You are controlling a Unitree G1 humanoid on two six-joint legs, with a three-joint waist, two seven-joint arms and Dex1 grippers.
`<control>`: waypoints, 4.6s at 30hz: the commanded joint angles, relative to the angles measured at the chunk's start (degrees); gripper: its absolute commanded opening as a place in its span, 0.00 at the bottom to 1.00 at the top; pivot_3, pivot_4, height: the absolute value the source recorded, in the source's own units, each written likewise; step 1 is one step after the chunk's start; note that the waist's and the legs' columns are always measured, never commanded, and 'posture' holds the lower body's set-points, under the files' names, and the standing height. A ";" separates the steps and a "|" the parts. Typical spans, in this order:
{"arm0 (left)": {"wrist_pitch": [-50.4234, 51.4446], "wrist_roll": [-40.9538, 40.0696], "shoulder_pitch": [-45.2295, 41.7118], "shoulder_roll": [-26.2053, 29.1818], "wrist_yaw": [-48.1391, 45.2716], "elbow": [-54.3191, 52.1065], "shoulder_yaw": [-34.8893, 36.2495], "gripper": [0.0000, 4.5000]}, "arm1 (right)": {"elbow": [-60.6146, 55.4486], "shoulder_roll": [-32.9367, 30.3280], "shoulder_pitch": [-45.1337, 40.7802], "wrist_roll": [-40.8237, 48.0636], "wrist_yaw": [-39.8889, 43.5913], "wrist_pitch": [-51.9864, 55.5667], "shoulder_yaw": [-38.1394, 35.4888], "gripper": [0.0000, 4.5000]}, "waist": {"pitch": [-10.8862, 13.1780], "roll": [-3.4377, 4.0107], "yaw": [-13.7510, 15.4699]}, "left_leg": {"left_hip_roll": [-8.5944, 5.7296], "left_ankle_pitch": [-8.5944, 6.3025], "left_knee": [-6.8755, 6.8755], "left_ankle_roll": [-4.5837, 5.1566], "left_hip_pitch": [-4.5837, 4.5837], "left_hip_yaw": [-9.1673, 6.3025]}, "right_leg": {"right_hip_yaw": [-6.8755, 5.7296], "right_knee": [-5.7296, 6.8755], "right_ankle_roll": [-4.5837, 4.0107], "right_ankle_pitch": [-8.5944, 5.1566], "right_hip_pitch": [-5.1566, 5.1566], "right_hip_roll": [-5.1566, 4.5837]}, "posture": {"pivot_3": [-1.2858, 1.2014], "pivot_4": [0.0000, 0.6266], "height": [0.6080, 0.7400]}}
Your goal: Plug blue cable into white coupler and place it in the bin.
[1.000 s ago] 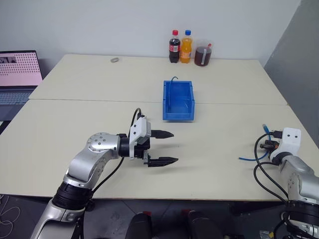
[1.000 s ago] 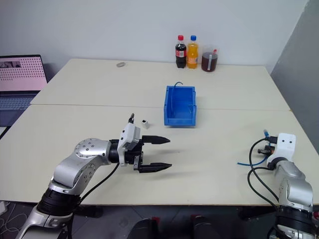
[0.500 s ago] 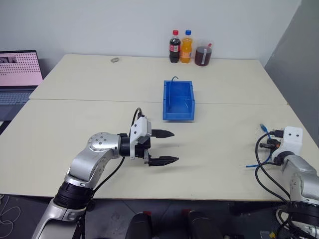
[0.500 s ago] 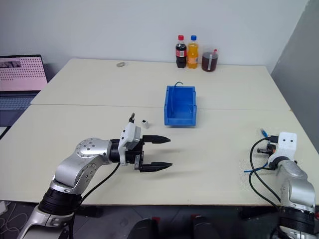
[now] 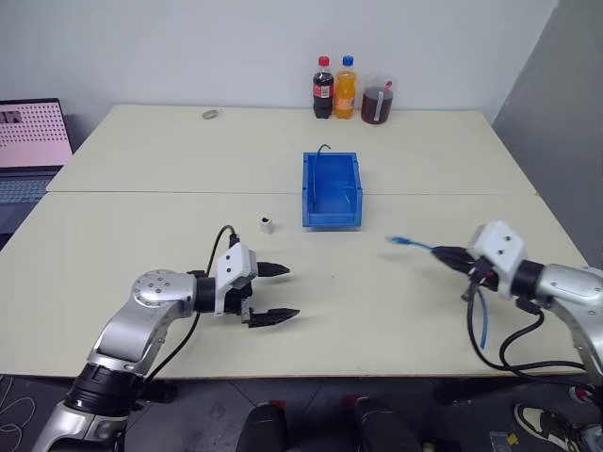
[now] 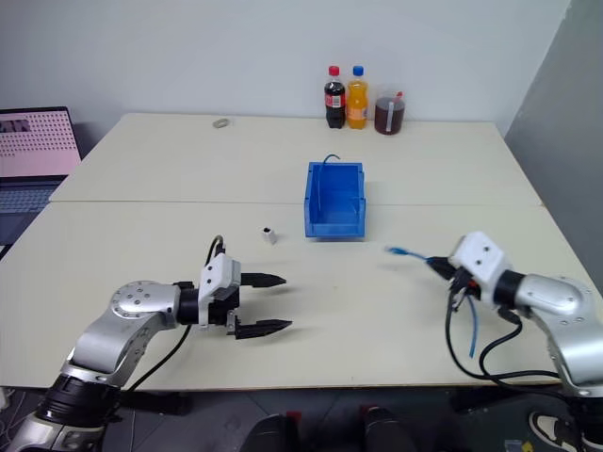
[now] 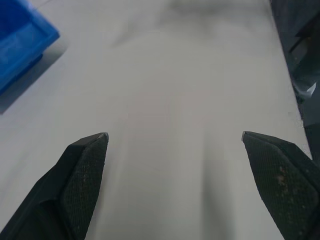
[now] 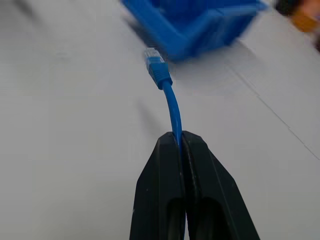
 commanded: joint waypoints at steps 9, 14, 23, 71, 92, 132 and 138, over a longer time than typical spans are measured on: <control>3.64 -2.75 6.94 4.67 0.19 -3.16 7.76 1.00 | 20.04 14.30 -20.08 -10.73 9.44 -13.88 21.38 0.00 | 0.04 -0.02 0.11 | 0.03 0.00 -0.02 0.00 -0.02 0.01 | -0.06 0.04 -0.38 0.06 -0.06 0.00 | 0.52 0.24 1.00; 1.48 -0.51 7.82 6.23 -0.97 -2.84 6.50 1.00 | 28.20 17.89 -23.48 -13.61 10.24 -17.73 23.71 0.12 | 0.06 0.00 0.73 | 0.02 0.00 -0.01 -0.01 -0.02 -0.01 | -0.12 0.11 -0.49 0.02 -0.07 -0.01 | 0.52 0.24 1.00; -1.56 2.43 1.90 4.27 -1.71 1.75 3.14 1.00 | 25.61 16.42 -21.37 -13.00 12.75 -17.91 22.30 0.60 | 0.06 0.00 1.52 | 0.02 0.00 0.01 -0.01 0.00 0.01 | -0.12 0.42 -0.60 -0.05 -0.17 -0.01 | 0.52 0.24 1.00; -3.61 12.52 -3.82 -6.59 1.00 11.89 -8.56 0.05 | -13.75 10.04 -3.64 4.32 0.60 17.11 9.71 1.00 | -0.08 -0.05 1.54 | -0.01 0.01 0.09 -0.01 0.30 -0.18 | -0.15 0.82 -0.37 -0.31 0.04 0.07 | 0.52 0.24 1.00; 22.23 -15.45 -12.51 -6.32 -1.10 -3.69 3.53 0.05 | -25.23 19.05 7.73 33.87 -12.72 34.05 -2.43 1.00 | 0.02 -0.18 1.31 | -0.02 0.01 0.05 -0.01 0.17 -0.46 | -0.35 0.80 -0.38 -0.38 0.01 0.08 | 0.52 0.24 1.00; 36.09 -28.77 -14.08 -6.15 3.34 -4.38 7.76 0.05 | -3.41 29.50 -10.05 43.59 -15.72 32.11 -4.05 0.36 | 0.07 -0.11 0.13 | -0.02 0.01 0.00 -0.01 -0.13 -1.06 | -1.03 0.78 -0.65 -0.53 0.00 0.10 | 0.52 0.24 1.00; 32.60 -25.89 -13.79 -6.16 2.38 -3.75 6.70 0.05 | -3.23 29.09 -10.31 43.82 -15.22 32.43 -3.95 0.03 | 0.08 -0.11 0.13 | -0.02 0.01 0.00 -0.01 -0.13 -1.07 | -1.03 0.78 -0.66 -0.54 0.00 0.10 | 0.52 0.24 1.00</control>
